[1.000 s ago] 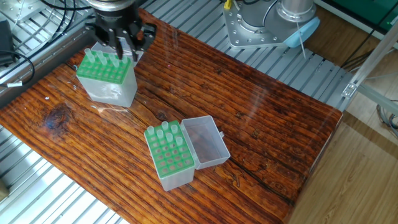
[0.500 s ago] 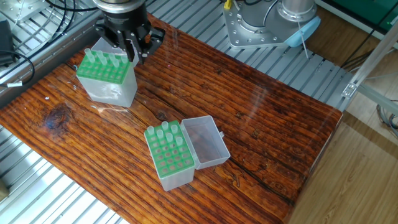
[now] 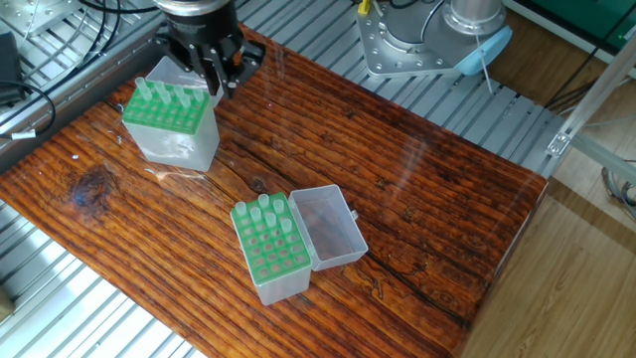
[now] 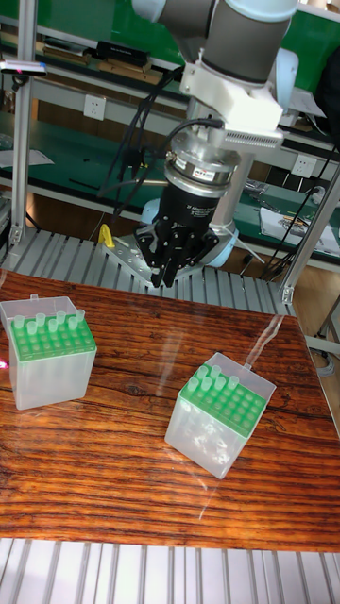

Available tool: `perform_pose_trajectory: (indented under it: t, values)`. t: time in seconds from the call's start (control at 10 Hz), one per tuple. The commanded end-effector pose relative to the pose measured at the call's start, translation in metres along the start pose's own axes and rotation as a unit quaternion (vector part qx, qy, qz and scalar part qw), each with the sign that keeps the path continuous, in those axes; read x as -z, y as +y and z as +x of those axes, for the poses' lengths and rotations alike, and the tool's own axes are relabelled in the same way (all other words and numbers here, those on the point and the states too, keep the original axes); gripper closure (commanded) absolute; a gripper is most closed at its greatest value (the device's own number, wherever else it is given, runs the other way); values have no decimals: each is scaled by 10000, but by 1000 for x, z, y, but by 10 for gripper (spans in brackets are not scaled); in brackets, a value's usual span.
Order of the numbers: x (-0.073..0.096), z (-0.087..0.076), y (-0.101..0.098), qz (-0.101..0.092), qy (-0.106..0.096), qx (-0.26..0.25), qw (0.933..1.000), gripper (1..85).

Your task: Transfer all large pipette tips from one holder to another

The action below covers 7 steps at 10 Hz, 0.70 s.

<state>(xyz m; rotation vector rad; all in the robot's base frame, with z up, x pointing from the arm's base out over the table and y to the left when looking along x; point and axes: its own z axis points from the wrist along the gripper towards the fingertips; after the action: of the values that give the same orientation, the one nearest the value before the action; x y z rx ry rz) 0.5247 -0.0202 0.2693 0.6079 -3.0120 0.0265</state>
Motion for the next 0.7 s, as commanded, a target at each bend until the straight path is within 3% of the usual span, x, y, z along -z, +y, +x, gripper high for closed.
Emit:
perform_pose_trajectory:
  t: [0.0,0.1,0.3,0.5,0.6]
  values:
    - [5,5,-3,-46,65,475,9988,643]
    - [6,-2,-18,244,-51,1055,9941,650]
    - [8,-25,-34,617,-420,1506,9858,667]
    - [6,-27,-10,205,-413,1454,9883,630]
    - [2,-39,14,-59,-410,1408,9892,603]
